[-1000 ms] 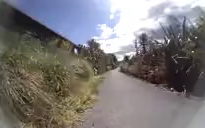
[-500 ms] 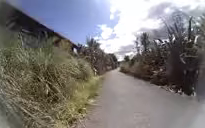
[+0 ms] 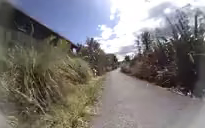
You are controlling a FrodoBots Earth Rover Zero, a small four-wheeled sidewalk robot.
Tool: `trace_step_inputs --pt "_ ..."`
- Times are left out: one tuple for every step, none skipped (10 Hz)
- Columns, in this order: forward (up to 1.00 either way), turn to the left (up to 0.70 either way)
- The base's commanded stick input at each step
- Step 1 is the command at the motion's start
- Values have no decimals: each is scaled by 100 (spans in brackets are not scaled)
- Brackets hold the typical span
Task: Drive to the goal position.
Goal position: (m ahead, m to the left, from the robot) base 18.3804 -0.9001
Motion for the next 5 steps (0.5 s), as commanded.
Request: trace_step_inputs --pt "70 -13" --pt "70 -13" --pt "70 -14" --pt "70 -14" --pt "70 -14"
